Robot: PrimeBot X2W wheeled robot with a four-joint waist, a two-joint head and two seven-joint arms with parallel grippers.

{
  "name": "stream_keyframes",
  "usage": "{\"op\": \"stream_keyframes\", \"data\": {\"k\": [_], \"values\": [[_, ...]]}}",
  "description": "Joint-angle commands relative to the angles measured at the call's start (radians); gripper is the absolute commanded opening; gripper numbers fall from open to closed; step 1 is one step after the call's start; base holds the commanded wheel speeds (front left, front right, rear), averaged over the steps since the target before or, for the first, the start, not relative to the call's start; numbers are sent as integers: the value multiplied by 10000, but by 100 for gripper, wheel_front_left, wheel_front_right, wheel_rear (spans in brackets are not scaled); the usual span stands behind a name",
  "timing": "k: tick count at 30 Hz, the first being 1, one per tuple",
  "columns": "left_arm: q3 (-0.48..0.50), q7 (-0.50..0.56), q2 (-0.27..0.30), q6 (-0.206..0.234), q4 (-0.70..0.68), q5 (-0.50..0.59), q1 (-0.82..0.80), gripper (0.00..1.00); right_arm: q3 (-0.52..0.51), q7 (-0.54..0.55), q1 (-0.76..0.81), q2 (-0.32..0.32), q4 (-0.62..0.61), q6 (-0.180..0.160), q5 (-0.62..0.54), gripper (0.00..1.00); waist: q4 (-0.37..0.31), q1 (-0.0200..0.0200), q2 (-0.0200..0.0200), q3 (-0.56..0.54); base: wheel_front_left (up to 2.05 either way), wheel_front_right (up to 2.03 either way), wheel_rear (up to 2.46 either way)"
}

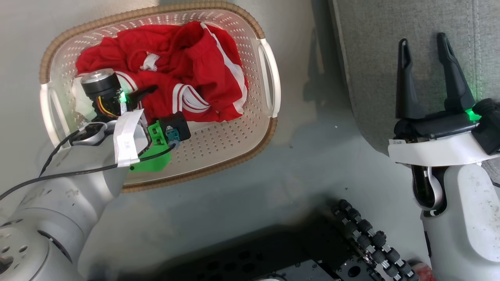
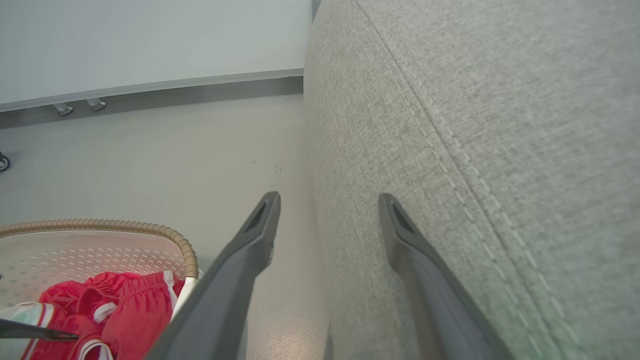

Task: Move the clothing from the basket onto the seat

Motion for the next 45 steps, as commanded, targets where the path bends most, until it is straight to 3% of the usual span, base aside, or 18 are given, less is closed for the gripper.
{"op": "stream_keyframes", "data": {"k": [1, 8, 13, 14, 15, 16, 22, 33, 45], "values": [[1, 42, 144, 112, 69, 144, -195, 100, 63, 27, -93, 32, 171, 38, 94, 100, -52, 0, 24, 214, 0, 0, 0], [23, 472, 312, 531, 168, 122, -414, 100, -97, 90, -113, 31, 238, 44, 39, 100, -129, 0, 24, 638, 0, 0, 0], [17, 483, 311, 227, 186, 146, -422, 100, -63, 135, -175, 34, 319, 52, 80, 100, -116, 0, 24, 802, 0, 0, 0], [16, 470, 306, 202, 185, 145, -420, 90, -30, 139, -189, 36, 340, 52, 92, 100, -113, 0, 24, 815, 0, 0, 0], [16, 445, 296, 188, 189, 109, -409, 20, -3, 149, -216, 39, 363, 53, 93, 100, -106, 0, 24, 820, 0, 0, 0], [17, 448, 287, 177, 192, 67, -385, 0, 18, 149, -232, 42, 378, 55, 90, 100, -97, 0, 24, 815, 0, 0, 0], [206, 432, 324, 367, 208, -353, 181, 0, 13, 129, -221, 48, 473, 64, 175, 100, -88, 0, 24, 236, 0, 0, 0], [1072, -241, -234, 1172, -177, -1602, 1824, 0, 28, 14, 636, 5, 585, 7, -283, 100, 367, 0, 24, -2675, 0, 0, 0], [3178, -279, -267, 2105, -2792, -3453, 4292, 0, 280, 14, 2326, -1, 1201, 6, -1034, 100, 989, 0, 24, -6574, 0, 0, 0]]}}
